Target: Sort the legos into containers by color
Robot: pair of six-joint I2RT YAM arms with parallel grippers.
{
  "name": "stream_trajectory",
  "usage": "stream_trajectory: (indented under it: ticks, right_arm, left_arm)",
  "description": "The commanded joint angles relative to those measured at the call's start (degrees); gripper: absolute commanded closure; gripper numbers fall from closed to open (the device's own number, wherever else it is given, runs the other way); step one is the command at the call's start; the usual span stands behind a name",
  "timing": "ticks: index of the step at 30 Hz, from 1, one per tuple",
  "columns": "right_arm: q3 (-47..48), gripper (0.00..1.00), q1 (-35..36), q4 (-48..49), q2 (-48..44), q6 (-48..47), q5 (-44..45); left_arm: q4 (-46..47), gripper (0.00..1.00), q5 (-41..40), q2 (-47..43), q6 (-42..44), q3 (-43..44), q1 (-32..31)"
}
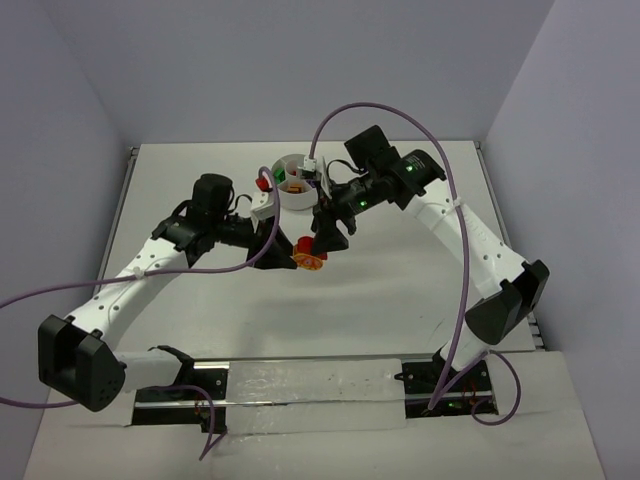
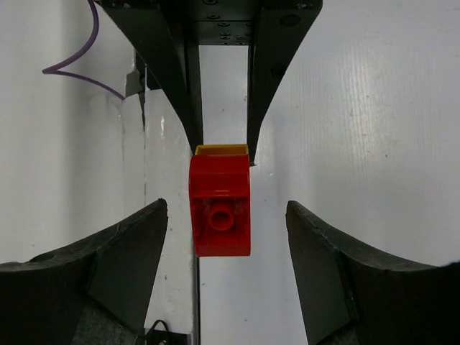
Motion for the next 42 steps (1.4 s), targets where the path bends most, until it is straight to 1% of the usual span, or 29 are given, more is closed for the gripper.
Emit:
stream_trajectory:
  ticks: [1, 6, 10, 11, 17, 24, 25, 27, 30, 31, 32, 34, 36, 37, 38, 39, 41, 42]
  right_arm:
    - [3.38, 0.3, 1.39, -2.87, 1.3, -0.97, 1.01]
    - [5.85, 0.38, 2.04, -6.02, 2.68, -2.86, 2.44]
    - [7.38, 0.43, 2.57, -8.75, 3.94, -4.45, 3.05]
    - [7.46, 0.46, 2.66, -9.1, 4.12, -4.71, 3.22]
    - [7.24, 0.47, 3.18, -10.25, 5.05, -5.54, 5.15]
    - [7.06, 0.47, 3.32, -9.32, 5.36, -4.43, 5.77]
    - [6.88, 0.51, 3.36, -9.14, 5.36, -4.29, 5.74]
    - [6.47, 0.64, 3.36, -8.74, 5.16, -4.09, 5.68]
    - [5.88, 0.9, 3.36, -8.47, 5.0, -3.62, 5.58]
    - [5.88, 0.97, 3.36, -8.68, 5.06, -3.51, 5.66]
    - [5.88, 1.0, 3.36, -8.64, 5.08, -3.31, 5.74]
    - [5.17, 1.0, 3.24, -7.58, 4.4, -2.5, 5.65]
    - [3.26, 1.0, 2.84, -6.13, 3.16, -1.68, 5.28]
    - [3.07, 1.0, 2.73, -5.09, 3.02, -1.04, 4.63]
    - [1.09, 1.0, 1.62, -3.35, 1.53, 0.76, 3.64]
    - [-0.28, 1.0, 0.65, -1.68, 0.52, 2.22, 2.59]
    - [-2.06, 1.0, -0.93, 1.52, -0.82, 4.69, 0.69]
    - [-3.1, 1.0, -2.18, 3.58, -1.63, 6.83, -0.64]
  left_arm:
    - [-2.71, 1.0, 1.53, 1.0, 2.99, 3.66, -0.81]
    - [-7.14, 1.0, 0.96, 3.08, 4.9, 5.59, -1.08]
    - [-6.26, 1.0, 0.62, 2.82, 4.37, 5.37, -1.09]
    - [-6.09, 1.0, 0.7, 2.82, 4.28, 5.28, -1.17]
    - [-6.09, 1.0, 0.32, 2.82, 4.02, 5.25, -1.08]
    - [-5.34, 1.0, 0.54, 2.82, 3.15, 5.32, -1.14]
    - [-4.98, 1.0, 0.65, 2.82, 2.79, 5.21, -1.14]
    - [-4.68, 1.0, 0.62, 2.74, 2.44, 5.1, -1.16]
    - [-4.75, 1.0, 0.46, 2.58, 2.6, 4.93, -1.08]
    - [-4.71, 0.95, 0.32, 2.38, 2.55, 4.75, -1.08]
    - [-4.51, 0.93, 0.15, 2.18, 2.24, 4.67, -1.14]
    - [-2.72, 0.69, -0.68, 1.36, -0.03, 3.9, -0.9]
    - [-1.17, 0.49, -0.5, 0.41, -1.96, 3.0, -0.16]
    - [-0.86, 0.48, -0.11, -0.16, -3.21, 2.89, 0.4]
    - [2.54, 0.41, 0.63, -1.15, -5.57, 1.65, 1.33]
    - [5.44, 0.38, 1.45, -2.09, -8.02, 0.68, 2.32]
    - [10.55, 0.35, 3.22, -3.72, -13.07, -0.9, 4.13]
    - [14.3, 0.33, 4.4, -4.75, -17.63, -1.86, 5.09]
